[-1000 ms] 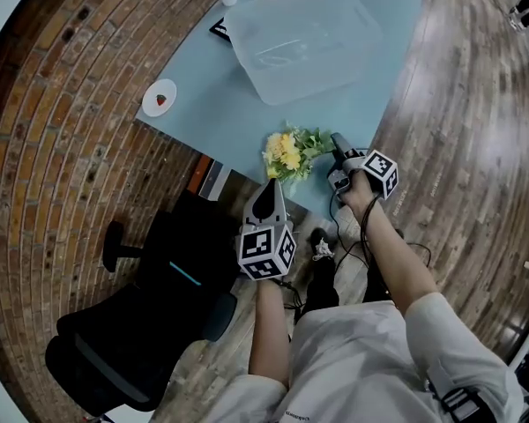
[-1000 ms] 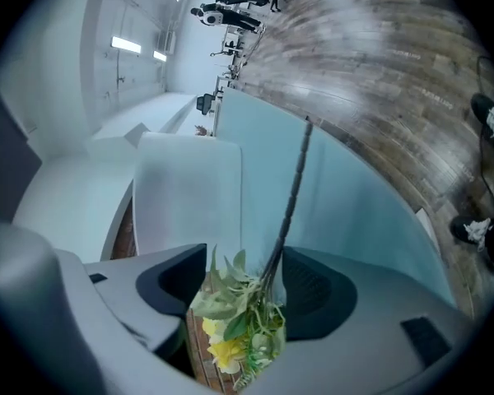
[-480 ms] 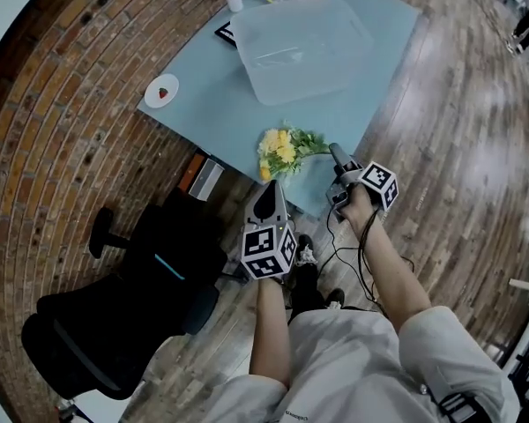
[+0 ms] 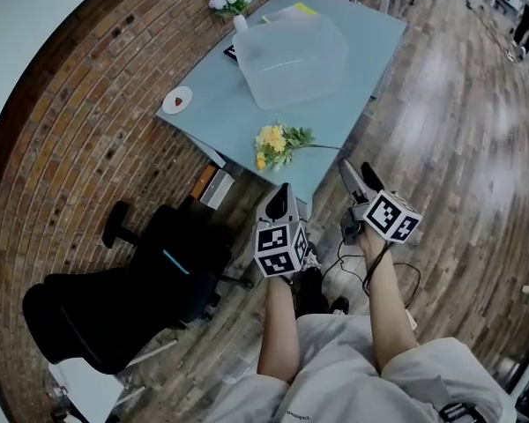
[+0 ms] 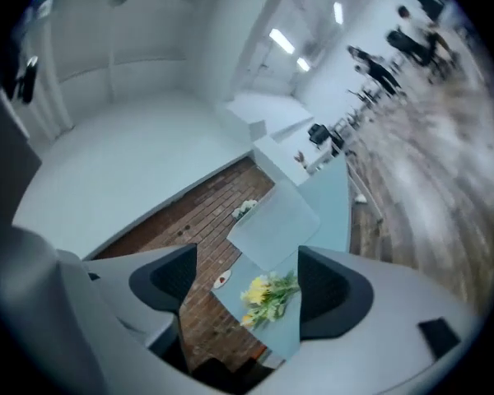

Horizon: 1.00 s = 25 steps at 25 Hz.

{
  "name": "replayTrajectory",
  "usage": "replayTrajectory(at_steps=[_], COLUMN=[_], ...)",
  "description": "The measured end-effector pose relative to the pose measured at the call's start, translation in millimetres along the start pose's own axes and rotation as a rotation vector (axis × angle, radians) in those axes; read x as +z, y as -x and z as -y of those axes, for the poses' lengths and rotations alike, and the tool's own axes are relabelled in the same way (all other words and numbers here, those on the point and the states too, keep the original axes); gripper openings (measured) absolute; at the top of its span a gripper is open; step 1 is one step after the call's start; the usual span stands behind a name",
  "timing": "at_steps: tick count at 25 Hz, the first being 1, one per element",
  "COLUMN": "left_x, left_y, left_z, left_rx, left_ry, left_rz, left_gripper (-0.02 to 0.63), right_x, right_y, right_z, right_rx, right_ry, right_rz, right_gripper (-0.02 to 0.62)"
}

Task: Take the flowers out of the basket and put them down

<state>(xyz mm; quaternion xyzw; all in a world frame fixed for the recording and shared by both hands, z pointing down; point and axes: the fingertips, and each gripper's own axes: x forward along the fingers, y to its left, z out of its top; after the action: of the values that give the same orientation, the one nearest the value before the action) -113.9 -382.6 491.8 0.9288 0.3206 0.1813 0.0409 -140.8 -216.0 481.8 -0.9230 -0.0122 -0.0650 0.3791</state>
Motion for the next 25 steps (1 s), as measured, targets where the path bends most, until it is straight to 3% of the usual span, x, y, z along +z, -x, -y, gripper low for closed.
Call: replayTrajectory(at_steps=[3, 5, 9, 11, 15, 20, 25], left_x=[0.5, 1.0, 6.8, 11.0, 8.4, -2.6, -16.1], left_y=[23.0, 40.3, 63.7, 70.9, 84.8, 99.1, 114.4], left_z=[20.3, 36.4, 56.6, 62.0, 80.8, 99.1, 114.5], left_rx=[0.009, 0.003, -0.001, 0.001, -0.026, -0.046, -0.081], left_ry=[-0.039, -0.073, -0.123, -0.136, -0.159, -0.202, -0.193], left_rz=[0.013, 0.022, 0.040, 0.050, 0.051, 0.039, 0.059], left_gripper=[0.023, 0.023, 0.023, 0.023, 0.023, 0.023, 0.023], right_x=[15.8, 25.2, 42.1, 44.1, 43.7, 45.4, 27.0], right_y=[34.5, 56.5, 88.6, 98.9, 119.1, 141.0, 153.8], right_z=[-21.6, -30.2, -37.4, -40.4, -50.4, -59.9, -51.8], right_rx=[0.009, 0.049, 0.058, 0.045, 0.078, 0.034, -0.013], right_ry=[0.225, 0.256, 0.382, 0.446, 0.409, 0.532, 0.578], right_rz=[0.000, 0.000, 0.004, 0.003, -0.004, 0.003, -0.036], right_gripper=[0.367, 0.299, 0.287, 0.247, 0.221, 0.185, 0.083])
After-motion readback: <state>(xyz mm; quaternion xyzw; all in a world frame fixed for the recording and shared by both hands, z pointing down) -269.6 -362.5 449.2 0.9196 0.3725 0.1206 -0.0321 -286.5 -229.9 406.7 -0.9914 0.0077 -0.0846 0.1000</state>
